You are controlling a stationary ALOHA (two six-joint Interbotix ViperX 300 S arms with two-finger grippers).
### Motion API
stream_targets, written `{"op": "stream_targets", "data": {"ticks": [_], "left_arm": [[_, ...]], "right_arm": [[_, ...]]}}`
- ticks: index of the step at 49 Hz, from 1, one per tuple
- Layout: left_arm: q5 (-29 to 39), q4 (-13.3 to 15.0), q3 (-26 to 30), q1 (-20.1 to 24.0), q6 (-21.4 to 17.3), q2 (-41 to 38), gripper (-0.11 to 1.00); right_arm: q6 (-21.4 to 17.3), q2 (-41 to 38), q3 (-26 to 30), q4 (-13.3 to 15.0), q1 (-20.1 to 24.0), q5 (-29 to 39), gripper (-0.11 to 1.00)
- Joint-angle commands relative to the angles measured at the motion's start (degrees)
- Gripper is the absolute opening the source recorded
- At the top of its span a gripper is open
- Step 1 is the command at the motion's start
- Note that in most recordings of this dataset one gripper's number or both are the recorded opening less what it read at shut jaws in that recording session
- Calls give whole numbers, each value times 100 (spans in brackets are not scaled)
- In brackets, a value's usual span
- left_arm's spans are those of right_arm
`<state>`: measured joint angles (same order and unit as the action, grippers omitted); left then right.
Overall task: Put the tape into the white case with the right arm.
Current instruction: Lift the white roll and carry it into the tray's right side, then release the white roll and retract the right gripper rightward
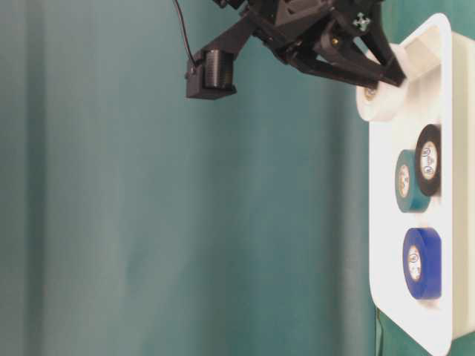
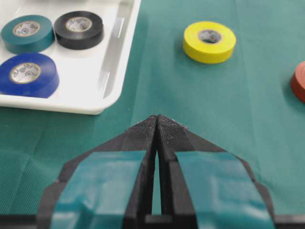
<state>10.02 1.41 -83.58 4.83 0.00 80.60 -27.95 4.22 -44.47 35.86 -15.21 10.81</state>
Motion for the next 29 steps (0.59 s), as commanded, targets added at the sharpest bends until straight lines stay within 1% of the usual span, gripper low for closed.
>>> {"op": "stream_targets", "data": {"ticks": [1,7,10,14,18,22,23,26,29], "left_arm": [[-62,0,70,18,0,-44,1],[-62,0,70,18,-9,-44,1],[-62,0,70,18,-9,-35,1],[-62,0,70,18,0,-35,1],[-53,0,70,18,-9,-35,1],[-53,0,70,18,-9,-44,1],[-62,9,70,18,-9,-44,1],[-62,0,70,18,-9,-44,1],[-62,0,70,18,-9,-44,1]], "right_arm": [[0,62,70,9,-9,-149,1],[44,62,53,26,-9,-141,2],[44,62,35,26,-9,-141,9],[44,62,18,26,-9,-141,28],[44,62,-9,26,-9,-141,54],[35,70,-44,26,-9,-141,77],[26,79,-53,26,-9,-141,79],[9,132,-114,18,-9,-141,75],[-9,229,-229,18,-9,-132,75]]}}
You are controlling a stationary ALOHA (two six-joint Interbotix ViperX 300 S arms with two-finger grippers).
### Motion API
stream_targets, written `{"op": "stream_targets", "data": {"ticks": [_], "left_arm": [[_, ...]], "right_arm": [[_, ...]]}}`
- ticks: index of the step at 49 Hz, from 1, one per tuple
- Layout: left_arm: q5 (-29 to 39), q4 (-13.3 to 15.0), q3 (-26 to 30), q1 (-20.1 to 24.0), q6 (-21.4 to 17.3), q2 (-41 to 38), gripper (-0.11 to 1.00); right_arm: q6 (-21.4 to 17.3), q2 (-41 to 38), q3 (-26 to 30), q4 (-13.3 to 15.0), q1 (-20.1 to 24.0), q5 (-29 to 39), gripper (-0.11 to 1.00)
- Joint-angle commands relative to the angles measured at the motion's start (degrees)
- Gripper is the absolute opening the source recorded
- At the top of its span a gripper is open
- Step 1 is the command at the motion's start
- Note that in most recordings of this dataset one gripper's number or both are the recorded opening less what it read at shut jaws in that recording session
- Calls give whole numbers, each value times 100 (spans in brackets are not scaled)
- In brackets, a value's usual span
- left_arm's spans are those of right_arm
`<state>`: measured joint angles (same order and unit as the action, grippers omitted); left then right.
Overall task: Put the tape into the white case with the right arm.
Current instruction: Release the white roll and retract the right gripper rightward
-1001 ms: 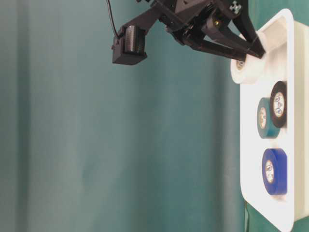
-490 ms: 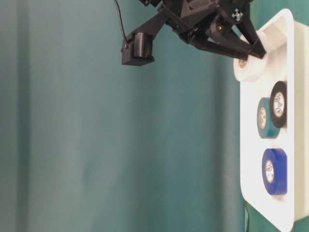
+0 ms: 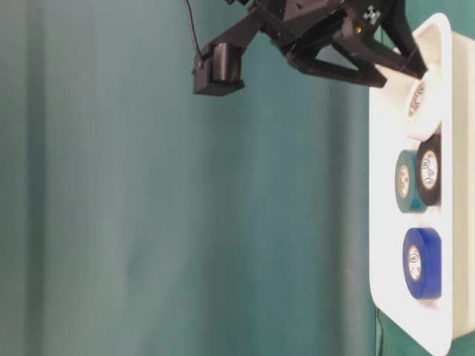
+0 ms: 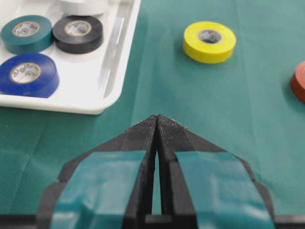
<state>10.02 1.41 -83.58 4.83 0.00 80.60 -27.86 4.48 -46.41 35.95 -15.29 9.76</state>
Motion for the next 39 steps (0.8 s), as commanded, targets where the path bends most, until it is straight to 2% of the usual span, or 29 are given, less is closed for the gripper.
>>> {"op": "stream_targets", "data": {"ticks": [1,14,27,39], "left_arm": [[-62,0,70,18,-9,-35,1],[-62,0,70,26,-9,-35,1],[-62,0,79,70,-9,-44,1],[-62,0,70,167,-9,-44,1]], "right_arm": [[-18,246,-88,9,0,-26,75],[-18,1327,-1028,0,9,-185,74],[-26,2725,-2268,0,9,-958,74],[-35,3683,-2874,-114,9,-1028,73]]}}
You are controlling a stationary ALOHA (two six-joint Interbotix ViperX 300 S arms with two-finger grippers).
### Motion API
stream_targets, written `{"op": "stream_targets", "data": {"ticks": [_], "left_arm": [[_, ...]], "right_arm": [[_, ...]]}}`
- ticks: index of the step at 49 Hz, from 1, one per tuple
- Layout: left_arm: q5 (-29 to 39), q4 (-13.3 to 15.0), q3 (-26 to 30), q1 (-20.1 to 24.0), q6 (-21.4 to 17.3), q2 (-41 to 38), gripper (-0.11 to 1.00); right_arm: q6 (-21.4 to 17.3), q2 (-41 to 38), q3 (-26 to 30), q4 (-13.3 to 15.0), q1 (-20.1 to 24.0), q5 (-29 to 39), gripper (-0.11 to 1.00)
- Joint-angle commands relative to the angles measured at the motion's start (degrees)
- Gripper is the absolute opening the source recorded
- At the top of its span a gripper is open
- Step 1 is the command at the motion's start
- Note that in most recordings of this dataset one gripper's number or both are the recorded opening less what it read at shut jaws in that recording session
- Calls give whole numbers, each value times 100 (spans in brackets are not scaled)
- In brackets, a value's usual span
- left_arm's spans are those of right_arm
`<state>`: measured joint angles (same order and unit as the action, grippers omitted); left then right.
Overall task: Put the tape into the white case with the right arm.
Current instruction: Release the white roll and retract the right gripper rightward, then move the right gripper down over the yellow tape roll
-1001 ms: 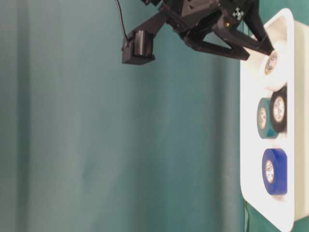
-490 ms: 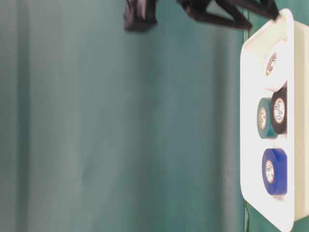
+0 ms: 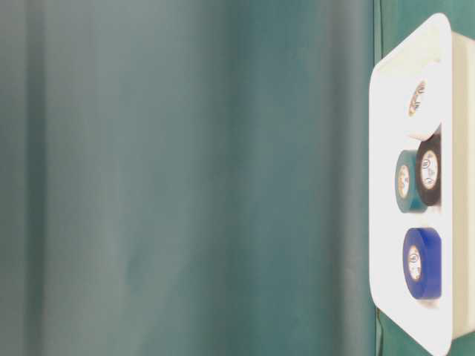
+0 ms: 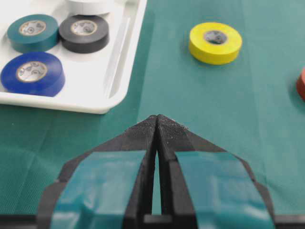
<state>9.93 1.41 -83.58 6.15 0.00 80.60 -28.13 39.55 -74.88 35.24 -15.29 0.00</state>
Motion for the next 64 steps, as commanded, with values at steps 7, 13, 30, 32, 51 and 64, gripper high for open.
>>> {"op": "stream_targets", "data": {"ticks": [7,13,30,32,51,64], "left_arm": [[-53,0,70,35,-9,-35,1],[-53,0,70,35,-9,-35,1],[-53,0,70,35,0,-35,1],[-53,0,62,44,0,-35,1],[-53,0,62,35,0,-35,1],[-53,0,62,35,-9,-44,1]], "right_arm": [[-70,519,-264,-79,9,-105,73],[-246,809,-545,-79,114,-369,72],[-299,1688,-1081,-44,1230,-844,72],[-299,1758,-1099,-35,1327,-791,72],[-290,1600,-1037,62,1556,-686,72],[-255,967,-475,79,1749,-668,72]]}}
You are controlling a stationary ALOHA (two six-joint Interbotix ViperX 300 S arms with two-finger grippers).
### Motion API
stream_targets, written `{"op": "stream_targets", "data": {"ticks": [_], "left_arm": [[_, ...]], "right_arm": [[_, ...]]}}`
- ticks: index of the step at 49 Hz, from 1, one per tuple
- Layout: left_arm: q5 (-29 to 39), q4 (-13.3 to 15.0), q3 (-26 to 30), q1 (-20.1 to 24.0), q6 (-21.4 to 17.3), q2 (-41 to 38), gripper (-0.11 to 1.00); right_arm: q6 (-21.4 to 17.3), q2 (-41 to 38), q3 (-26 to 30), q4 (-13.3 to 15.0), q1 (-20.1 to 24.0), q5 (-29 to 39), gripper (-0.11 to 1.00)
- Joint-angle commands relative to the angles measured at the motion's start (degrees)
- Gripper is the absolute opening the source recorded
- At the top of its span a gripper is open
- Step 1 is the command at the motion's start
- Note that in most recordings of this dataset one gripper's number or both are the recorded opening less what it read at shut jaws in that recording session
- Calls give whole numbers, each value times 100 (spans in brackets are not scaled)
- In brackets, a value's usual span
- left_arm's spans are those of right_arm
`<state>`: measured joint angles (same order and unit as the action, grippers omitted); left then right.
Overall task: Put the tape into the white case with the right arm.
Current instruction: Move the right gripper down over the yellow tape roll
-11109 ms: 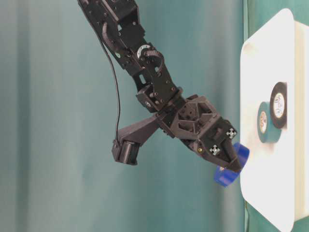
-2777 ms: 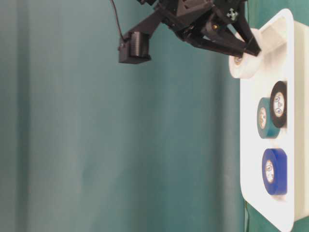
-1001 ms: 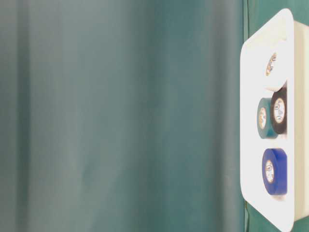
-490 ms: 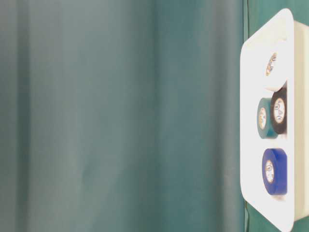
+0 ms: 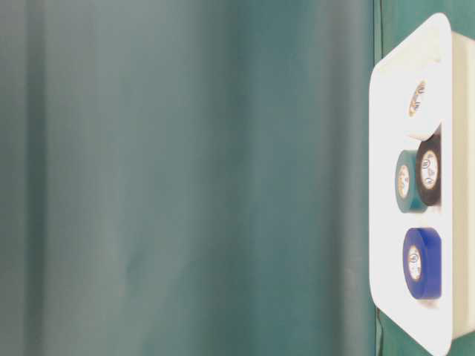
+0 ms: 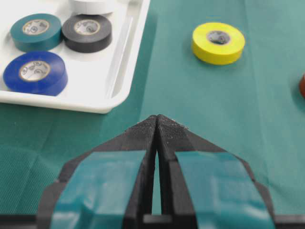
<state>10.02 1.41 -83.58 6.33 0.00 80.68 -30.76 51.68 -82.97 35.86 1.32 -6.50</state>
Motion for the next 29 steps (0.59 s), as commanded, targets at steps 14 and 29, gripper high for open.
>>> {"op": "stream_targets", "data": {"ticks": [14,29], "left_arm": [[-62,0,62,18,-9,-44,1],[-62,0,62,18,-9,-44,1]], "right_arm": [[0,-1600,1222,26,193,-9,72],[0,-2997,1995,26,211,-290,72]]}}
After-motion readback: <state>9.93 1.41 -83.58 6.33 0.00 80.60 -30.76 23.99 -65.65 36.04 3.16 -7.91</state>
